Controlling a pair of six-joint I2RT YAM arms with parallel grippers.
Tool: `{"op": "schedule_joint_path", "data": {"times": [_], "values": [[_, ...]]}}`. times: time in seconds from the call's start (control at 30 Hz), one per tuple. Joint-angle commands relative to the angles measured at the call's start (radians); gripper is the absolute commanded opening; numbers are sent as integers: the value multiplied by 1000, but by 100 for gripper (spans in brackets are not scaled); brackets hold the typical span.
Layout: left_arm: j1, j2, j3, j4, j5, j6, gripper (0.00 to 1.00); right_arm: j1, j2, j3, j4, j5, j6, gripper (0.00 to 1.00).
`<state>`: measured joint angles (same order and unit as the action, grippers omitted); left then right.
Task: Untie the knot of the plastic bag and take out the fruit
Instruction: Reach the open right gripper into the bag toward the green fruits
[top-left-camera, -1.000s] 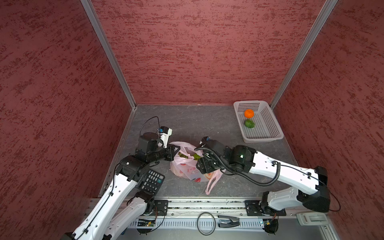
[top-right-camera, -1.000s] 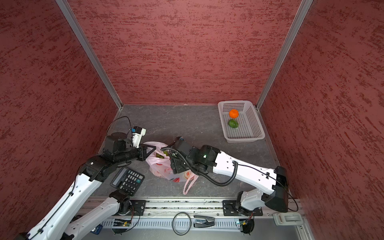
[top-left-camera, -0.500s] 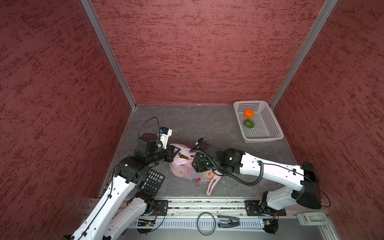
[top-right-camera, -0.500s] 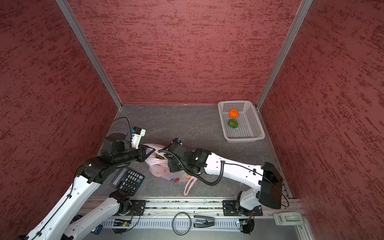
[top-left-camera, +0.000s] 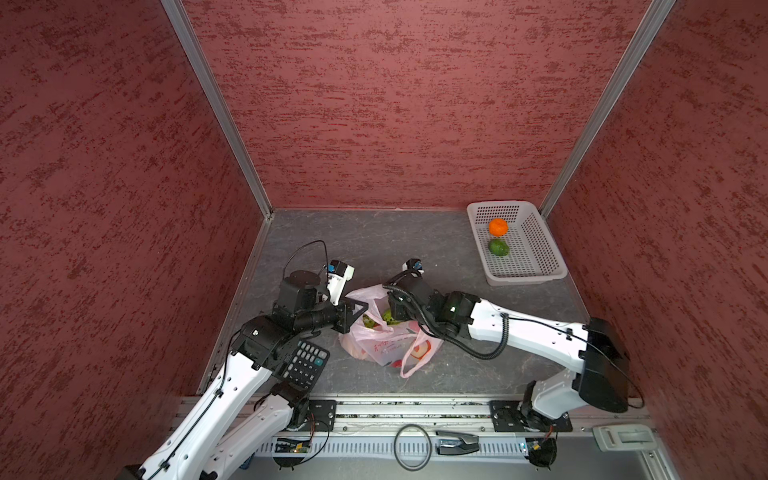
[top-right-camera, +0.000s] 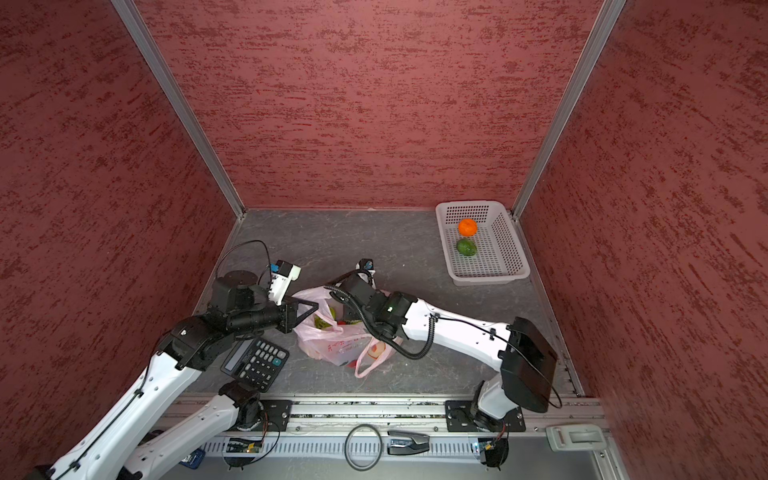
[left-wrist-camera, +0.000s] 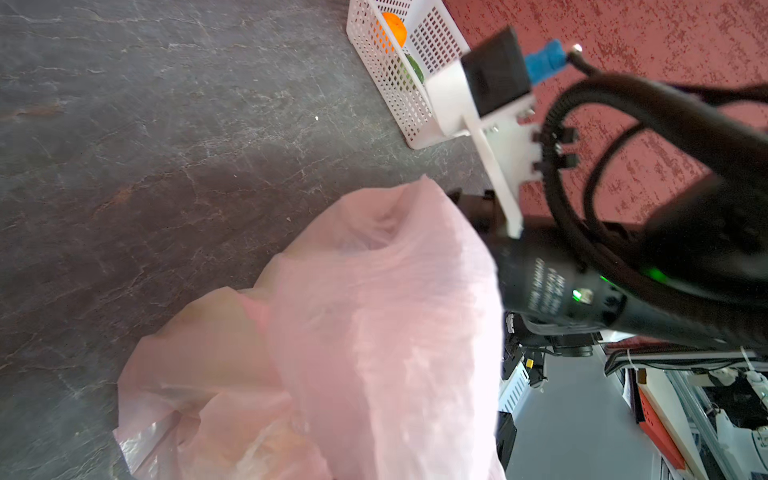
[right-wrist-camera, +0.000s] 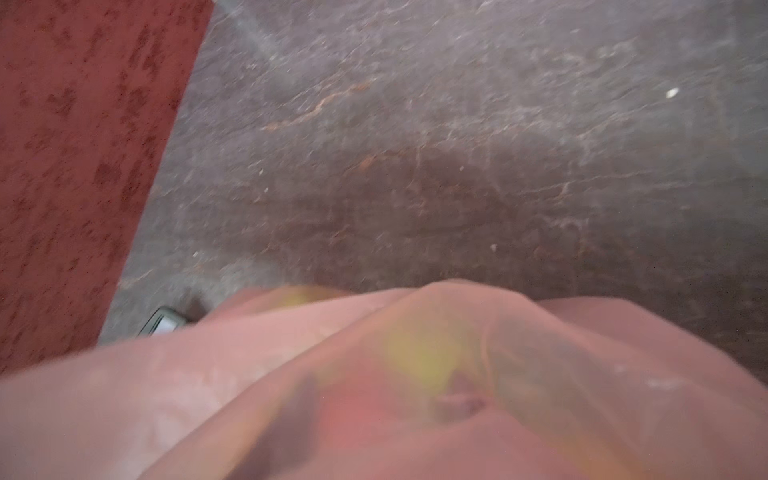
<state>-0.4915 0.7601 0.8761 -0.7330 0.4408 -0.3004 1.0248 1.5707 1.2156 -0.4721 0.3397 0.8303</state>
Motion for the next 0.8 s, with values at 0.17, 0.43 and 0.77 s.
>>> {"op": "schedule_joint_path", "data": {"times": [0.17, 0.43, 0.77], "values": [[-77, 1, -26, -25, -58, 20, 0, -194, 9, 50, -32, 204, -22, 54], [-82, -21, -14, -19, -195, -17, 0, -80, 15, 62, -81, -201, -165, 62], [-81, -20, -28, 48, -196, -33, 0, 4, 135, 128, -174, -237, -227, 70]]}}
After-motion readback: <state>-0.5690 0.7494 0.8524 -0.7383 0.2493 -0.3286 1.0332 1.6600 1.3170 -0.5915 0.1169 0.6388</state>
